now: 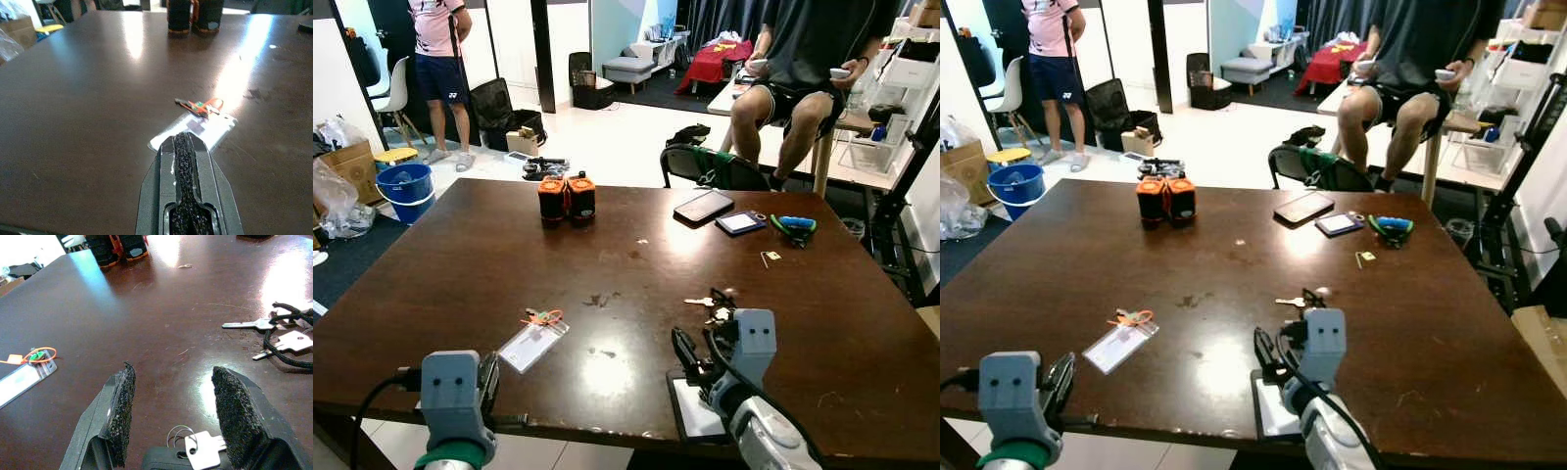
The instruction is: Hang keys on a hook
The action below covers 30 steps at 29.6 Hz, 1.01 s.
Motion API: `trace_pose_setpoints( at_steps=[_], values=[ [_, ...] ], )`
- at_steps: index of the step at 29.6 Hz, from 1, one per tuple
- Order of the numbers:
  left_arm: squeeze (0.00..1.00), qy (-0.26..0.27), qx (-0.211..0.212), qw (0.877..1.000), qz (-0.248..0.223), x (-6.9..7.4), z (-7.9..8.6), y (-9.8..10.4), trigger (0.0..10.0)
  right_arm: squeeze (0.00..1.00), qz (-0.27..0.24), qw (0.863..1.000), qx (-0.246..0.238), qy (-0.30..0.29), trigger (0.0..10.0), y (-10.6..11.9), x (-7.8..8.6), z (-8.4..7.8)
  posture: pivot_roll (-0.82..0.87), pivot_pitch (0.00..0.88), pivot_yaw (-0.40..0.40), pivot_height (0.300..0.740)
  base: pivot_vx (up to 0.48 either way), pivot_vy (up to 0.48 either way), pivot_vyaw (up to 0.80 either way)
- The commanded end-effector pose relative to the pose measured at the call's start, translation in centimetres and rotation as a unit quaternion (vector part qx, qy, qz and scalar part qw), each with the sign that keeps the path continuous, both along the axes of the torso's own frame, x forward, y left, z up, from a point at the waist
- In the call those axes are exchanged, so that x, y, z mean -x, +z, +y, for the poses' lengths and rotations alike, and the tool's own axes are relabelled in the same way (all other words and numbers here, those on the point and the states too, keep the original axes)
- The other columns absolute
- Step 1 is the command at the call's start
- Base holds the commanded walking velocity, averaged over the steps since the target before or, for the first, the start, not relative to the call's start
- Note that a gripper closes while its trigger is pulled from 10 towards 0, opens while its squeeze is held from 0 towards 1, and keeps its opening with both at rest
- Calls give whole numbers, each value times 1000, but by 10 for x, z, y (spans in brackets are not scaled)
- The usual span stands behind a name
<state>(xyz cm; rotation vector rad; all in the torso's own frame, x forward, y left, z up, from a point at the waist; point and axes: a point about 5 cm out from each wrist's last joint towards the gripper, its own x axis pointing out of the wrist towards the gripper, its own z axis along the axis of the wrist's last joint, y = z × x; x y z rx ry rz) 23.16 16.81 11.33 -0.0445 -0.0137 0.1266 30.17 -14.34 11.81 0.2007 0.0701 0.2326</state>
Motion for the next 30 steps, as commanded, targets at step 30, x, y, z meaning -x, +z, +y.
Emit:
trace_pose_setpoints(
  at_steps=[30],
  values=[
    [0,-16,-2,1000,13,2,-4,-3,10000,0,22,1000,7,-15,10000,-10,3,-3,-131,4,113,740,-166,0,0]
  ],
)
